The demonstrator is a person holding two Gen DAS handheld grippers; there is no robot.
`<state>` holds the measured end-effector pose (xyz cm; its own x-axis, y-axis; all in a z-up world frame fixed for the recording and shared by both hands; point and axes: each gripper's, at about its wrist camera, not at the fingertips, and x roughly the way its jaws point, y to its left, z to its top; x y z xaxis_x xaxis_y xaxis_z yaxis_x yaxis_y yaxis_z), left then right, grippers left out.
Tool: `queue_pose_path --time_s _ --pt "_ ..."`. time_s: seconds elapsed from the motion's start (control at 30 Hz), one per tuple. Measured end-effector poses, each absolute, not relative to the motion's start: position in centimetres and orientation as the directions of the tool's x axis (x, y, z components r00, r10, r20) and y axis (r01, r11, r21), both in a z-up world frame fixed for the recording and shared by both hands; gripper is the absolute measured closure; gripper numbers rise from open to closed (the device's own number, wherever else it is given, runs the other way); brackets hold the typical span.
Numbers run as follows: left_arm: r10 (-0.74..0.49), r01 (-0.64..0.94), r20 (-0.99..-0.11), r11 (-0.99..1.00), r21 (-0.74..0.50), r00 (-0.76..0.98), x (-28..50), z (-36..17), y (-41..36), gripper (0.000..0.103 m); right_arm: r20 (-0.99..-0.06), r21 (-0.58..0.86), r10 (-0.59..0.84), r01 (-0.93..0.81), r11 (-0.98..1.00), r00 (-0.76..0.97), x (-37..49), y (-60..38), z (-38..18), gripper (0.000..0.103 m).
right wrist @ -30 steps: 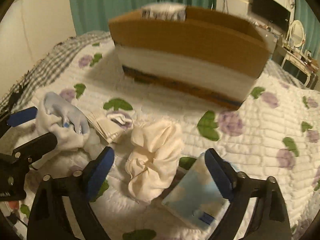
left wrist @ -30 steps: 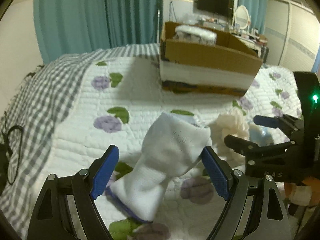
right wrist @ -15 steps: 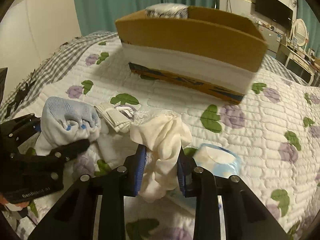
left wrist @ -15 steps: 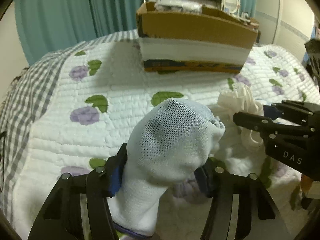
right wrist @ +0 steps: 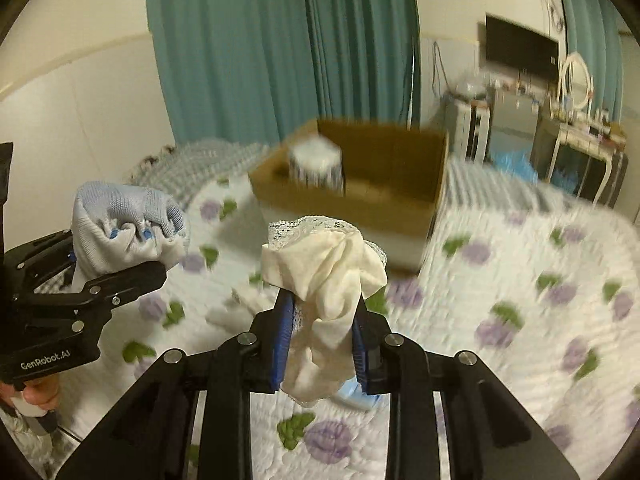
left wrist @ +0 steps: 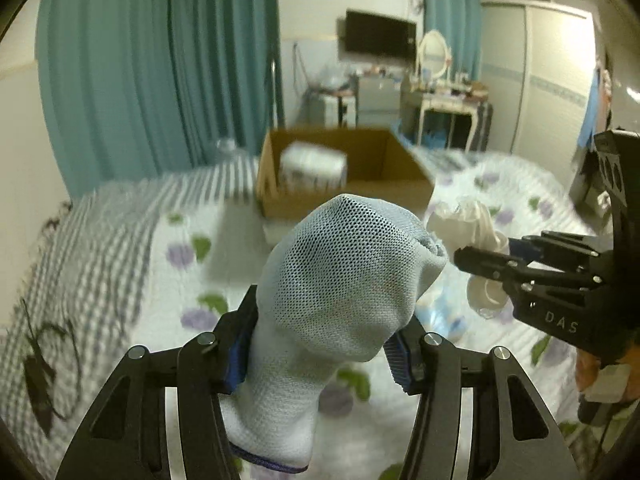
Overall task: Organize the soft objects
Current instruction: 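Carry the sock and scrunchie into the box and open both grippers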
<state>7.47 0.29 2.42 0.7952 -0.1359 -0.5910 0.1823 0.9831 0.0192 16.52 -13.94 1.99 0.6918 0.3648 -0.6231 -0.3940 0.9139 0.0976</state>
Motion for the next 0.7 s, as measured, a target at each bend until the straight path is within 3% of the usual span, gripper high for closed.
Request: queue_pose_path --time_s 0.33,0.7 --pt "-0.151 0.206 -0.498 0.977 0.056 0.854 14.8 9.3 -2.6 0.048 -0.516 0.032 0.342 -0.382 0.924 0.785 22.4 -14.9 10.9 0.077" --pt "-0.108 0.191 -0.554 0.977 0.094 0.825 29.1 3.9 -5.3 0.048 -0.583 0.078 0.312 -0.331 0.94 0.75 35.5 -15.0 5.8 0.077"
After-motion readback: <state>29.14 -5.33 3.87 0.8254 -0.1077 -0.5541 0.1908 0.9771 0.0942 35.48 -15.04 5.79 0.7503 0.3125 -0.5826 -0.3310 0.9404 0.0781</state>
